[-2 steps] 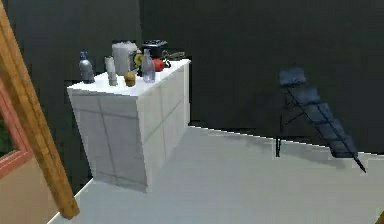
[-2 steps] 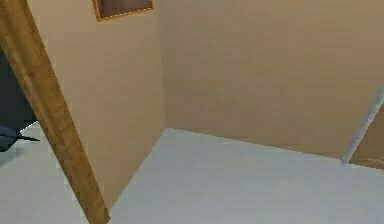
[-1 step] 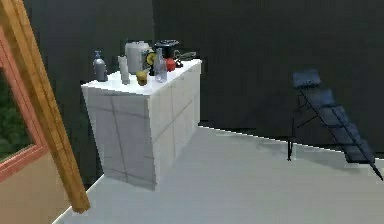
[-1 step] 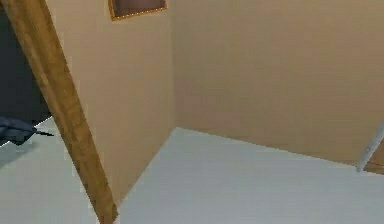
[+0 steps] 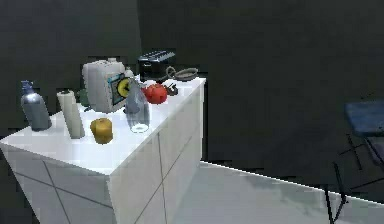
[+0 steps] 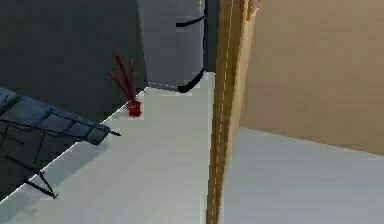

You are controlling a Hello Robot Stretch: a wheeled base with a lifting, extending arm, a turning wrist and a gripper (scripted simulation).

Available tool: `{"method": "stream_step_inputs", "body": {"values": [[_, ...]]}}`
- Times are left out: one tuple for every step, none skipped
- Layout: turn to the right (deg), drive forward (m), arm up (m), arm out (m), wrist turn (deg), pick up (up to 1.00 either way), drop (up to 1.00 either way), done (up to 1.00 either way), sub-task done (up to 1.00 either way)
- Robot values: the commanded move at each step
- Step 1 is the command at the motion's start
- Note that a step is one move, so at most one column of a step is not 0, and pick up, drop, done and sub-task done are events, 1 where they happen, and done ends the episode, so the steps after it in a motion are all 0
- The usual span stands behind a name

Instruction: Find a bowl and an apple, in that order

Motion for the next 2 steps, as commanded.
{"method": "stream_step_inputs", "body": {"values": [[-24.0, 0.0, 0.0, 0.0, 0.0, 0.0, 0.0, 0.0, 0.0], [0.0, 0.0, 0.0, 0.0, 0.0, 0.0, 0.0, 1.0, 0.0]]}}
